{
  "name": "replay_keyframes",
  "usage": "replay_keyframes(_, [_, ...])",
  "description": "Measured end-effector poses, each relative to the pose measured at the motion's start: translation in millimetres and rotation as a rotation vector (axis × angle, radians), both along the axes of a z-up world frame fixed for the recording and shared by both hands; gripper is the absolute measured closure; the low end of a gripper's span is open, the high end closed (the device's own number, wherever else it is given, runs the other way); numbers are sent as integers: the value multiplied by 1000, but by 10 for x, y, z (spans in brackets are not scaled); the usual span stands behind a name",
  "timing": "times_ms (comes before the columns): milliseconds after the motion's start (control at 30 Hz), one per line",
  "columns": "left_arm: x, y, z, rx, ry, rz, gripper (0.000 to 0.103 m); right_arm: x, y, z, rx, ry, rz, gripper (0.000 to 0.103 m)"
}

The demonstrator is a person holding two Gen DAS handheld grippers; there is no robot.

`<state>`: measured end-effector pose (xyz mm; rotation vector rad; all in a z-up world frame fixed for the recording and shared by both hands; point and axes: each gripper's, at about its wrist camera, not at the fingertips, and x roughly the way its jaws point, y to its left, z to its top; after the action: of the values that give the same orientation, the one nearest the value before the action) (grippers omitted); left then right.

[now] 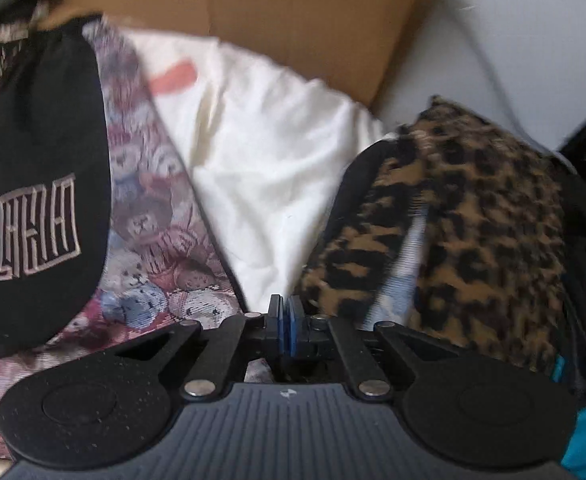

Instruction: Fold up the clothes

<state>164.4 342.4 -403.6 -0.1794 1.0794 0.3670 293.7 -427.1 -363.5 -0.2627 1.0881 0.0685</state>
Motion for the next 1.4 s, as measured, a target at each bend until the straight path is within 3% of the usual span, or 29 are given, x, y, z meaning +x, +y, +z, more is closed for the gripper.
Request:
replay_keyframes(133, [-135, -19, 109, 26, -8, 9, 91, -166, 53, 159, 69, -43, 14, 99])
replay_keyframes(267, [-264, -37, 250, 30, -25, 25, 91, -228, 285, 51, 73, -27, 104, 99])
replay_keyframes(400, [-357, -104, 329, 24, -39, 20, 91, -203, 394, -77, 98, -15, 110, 99])
replay_keyframes(600, [-425, -236, 160, -9, -10, 2, 90, -233, 303, -292, 68, 1, 72, 98])
replay_keyframes(733, [-531, -182, 30, -8, 12, 38, 90, -281, 143, -361, 44, 11, 8, 95])
replay_keyframes(833, [-629, -133, -32, 2, 41, 54, 90, -354, 50, -354, 81, 21, -49, 96])
replay_keyframes(967, [-760, -85, -29, 0, 53, 48, 95, -436, 160, -360, 11, 18, -6, 96])
replay_keyframes(1167, [-863, -74, 1, 7, 75, 28, 100, -436, 180, -317, 0, 30, -17, 95])
replay_keyframes(1400, [-845, -74, 28, 46, 111, -11, 100, -532, 186, -262, -4, 40, -17, 92])
